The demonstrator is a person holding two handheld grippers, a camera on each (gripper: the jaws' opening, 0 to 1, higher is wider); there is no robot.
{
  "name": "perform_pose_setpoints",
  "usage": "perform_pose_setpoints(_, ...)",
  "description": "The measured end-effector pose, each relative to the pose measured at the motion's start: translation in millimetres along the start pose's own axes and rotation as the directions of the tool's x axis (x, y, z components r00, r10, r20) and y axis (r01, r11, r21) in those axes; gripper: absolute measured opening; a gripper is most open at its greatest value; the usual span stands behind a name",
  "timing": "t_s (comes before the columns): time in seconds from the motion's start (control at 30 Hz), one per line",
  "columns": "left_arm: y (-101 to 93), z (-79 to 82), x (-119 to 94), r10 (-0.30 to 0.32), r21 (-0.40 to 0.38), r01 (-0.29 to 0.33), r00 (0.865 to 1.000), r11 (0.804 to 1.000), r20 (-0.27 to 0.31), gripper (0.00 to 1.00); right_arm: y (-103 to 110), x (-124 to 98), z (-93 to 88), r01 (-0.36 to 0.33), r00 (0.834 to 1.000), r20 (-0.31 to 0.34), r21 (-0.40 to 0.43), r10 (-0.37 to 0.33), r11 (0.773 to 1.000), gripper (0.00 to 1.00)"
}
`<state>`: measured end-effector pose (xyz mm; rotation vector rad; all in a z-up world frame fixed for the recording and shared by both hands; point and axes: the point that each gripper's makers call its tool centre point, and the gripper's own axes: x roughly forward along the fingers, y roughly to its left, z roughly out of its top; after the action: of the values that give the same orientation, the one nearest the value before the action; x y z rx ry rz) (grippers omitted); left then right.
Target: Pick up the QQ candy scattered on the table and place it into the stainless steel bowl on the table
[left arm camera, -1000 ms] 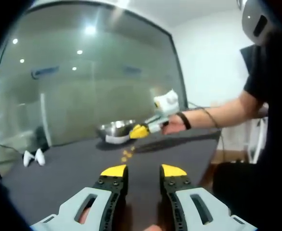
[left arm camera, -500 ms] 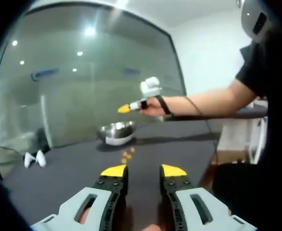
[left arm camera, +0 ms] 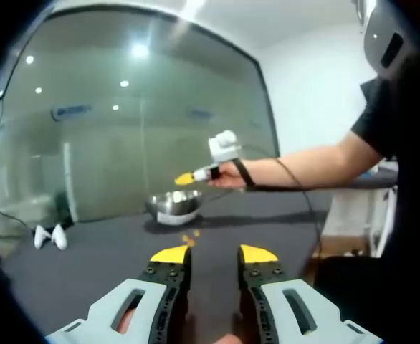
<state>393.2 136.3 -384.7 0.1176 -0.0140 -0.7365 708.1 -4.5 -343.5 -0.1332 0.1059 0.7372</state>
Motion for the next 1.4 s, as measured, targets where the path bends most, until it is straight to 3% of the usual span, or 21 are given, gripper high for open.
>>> perform_pose_setpoints(0.4, -5.8, -3.6, 3.7, -0.013, 0.017, 0.014, 1.0, 1.0, -0.024, 0.28, 6.9, -12.4, -5.7, -0.024, 1.0, -0.006, 0.012, 0.024, 1.0, 0.13)
perform_pose_setpoints(0.5, -7.1, -6.0, 3.8, -0.015, 0.024, 0.016, 0.999, 1.0, -0.036, 0.28, 13.6, -20.6, -20.6, -0.037, 0.998, -0.056, 0.002, 0.037, 0.999, 0.13)
perform_pose_setpoints(0.83, -11.3, -6.8, 3.3, -0.024, 0.025, 0.025, 0.999, 0.999, -0.038, 0.28, 44.2, -63.2, -44.3, -0.099, 0.993, -0.065, -0.005, 0.098, 0.995, 0.15)
perform_pose_setpoints(1.23, -11.6, -6.5, 9.1, -0.036, 0.037, 0.037, 0.998, 0.999, -0.043, 0.28, 83.4, -115.5, -104.9, -0.181, 0.972, -0.151, 0.005, 0.18, 0.983, 0.16)
perform_pose_setpoints(1.4, -11.7, -8.9, 10.8, -0.039, 0.031, 0.04, 0.998, 0.999, -0.047, 0.28, 88.4, -124.4, -123.7, -0.19, 0.964, -0.185, 0.028, 0.192, 0.981, 0.16)
